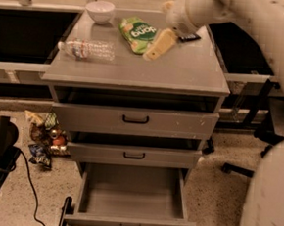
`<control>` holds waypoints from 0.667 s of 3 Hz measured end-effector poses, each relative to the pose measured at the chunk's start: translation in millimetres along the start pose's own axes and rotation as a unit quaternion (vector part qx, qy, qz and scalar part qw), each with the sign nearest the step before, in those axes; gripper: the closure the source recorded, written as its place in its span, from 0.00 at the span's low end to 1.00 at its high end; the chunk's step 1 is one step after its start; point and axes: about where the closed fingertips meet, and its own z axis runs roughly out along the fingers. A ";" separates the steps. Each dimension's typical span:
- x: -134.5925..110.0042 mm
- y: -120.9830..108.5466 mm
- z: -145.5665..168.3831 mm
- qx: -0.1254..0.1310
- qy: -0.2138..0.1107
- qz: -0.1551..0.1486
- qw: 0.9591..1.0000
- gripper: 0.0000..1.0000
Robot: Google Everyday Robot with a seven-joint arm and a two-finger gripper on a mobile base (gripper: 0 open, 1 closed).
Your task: Place water bottle into bottom drawer
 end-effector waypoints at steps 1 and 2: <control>-12.3 -23.0 51.2 0.001 -0.021 -0.001 1.000 0.00; -27.4 -35.1 93.7 -0.003 -0.045 0.004 0.999 0.00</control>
Offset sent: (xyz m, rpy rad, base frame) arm 0.1067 0.1058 -0.0261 0.1307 -0.0122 0.0576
